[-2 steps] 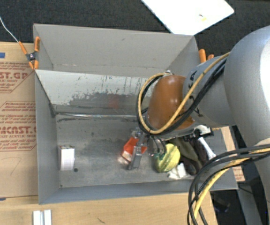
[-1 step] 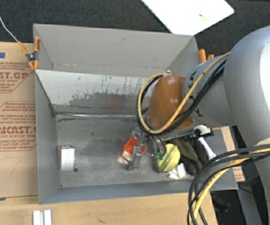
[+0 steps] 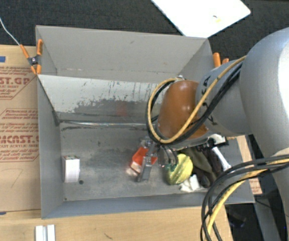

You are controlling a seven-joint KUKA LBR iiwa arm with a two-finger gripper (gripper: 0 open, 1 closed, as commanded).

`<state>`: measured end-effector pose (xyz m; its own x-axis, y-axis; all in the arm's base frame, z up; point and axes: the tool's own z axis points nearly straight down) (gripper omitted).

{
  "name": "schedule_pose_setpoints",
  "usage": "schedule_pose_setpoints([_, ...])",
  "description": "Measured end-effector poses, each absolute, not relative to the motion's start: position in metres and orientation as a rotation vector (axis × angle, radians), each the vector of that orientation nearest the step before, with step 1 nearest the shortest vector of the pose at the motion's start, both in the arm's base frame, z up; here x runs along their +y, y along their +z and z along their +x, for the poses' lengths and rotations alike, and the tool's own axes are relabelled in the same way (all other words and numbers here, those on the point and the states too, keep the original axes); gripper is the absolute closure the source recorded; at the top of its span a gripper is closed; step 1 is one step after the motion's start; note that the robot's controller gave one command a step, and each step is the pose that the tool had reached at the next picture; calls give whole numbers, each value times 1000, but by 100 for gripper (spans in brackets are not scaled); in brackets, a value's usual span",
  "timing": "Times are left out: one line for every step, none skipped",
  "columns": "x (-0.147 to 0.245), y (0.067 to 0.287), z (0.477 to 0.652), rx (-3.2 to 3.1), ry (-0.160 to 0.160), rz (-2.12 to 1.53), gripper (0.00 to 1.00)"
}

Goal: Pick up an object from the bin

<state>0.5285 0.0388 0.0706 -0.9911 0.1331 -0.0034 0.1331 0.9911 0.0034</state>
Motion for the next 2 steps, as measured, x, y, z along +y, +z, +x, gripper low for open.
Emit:
schedule_pose_setpoints([39, 71, 529, 3131, 5, 209, 100])
schedule_pose_setpoints([39, 71, 529, 3131, 5, 209, 100])
